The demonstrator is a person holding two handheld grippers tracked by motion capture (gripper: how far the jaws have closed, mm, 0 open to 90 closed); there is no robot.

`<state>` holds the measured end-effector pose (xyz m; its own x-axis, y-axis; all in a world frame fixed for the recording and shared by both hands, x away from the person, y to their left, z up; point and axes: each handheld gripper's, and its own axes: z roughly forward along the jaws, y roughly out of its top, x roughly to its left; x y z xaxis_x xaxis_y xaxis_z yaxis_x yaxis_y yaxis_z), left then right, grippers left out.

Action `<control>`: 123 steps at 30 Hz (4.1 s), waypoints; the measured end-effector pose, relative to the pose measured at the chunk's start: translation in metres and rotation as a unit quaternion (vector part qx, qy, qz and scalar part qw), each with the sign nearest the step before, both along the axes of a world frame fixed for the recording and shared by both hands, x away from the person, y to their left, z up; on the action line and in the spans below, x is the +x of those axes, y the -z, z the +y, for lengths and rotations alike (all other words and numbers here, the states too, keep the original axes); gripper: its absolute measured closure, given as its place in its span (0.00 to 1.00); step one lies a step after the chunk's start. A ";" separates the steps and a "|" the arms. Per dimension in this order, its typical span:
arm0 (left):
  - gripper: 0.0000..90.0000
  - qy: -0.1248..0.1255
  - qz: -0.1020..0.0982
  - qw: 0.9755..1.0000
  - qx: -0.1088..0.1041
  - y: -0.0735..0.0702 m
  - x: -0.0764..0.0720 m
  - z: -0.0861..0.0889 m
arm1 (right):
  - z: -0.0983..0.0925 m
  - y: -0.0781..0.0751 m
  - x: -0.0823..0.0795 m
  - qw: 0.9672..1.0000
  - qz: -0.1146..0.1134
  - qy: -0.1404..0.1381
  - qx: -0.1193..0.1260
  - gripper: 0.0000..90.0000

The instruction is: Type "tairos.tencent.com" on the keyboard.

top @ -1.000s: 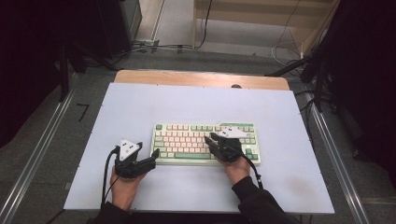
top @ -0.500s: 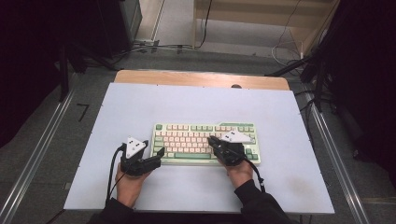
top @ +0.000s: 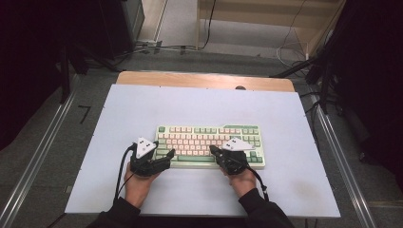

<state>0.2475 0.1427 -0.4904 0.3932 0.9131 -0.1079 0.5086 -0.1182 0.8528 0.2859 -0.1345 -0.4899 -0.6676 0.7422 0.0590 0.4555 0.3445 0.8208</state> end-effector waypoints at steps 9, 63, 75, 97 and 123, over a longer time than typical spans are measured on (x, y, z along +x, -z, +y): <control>0.36 0.004 0.002 1.000 0.000 0.001 0.001 -0.002 | 0.009 0.006 0.001 1.000 0.008 -0.006 -0.010 0.97; 0.36 -0.003 -0.010 1.000 -0.025 -0.009 0.001 0.009 | -0.046 -0.015 0.003 0.997 0.019 0.045 0.066 0.29; 0.35 0.005 -0.014 0.999 -0.033 -0.013 0.001 0.011 | -0.083 -0.020 -0.003 0.993 0.007 0.090 0.075 0.25; 0.29 -0.026 -0.025 0.999 -0.031 -0.014 -0.018 0.039 | -0.126 -0.023 -0.013 0.989 -0.013 0.138 0.052 0.24; 0.28 -0.102 0.005 0.995 -0.007 0.003 -0.033 0.087 | -0.209 -0.013 -0.027 0.972 0.004 0.233 0.004 0.23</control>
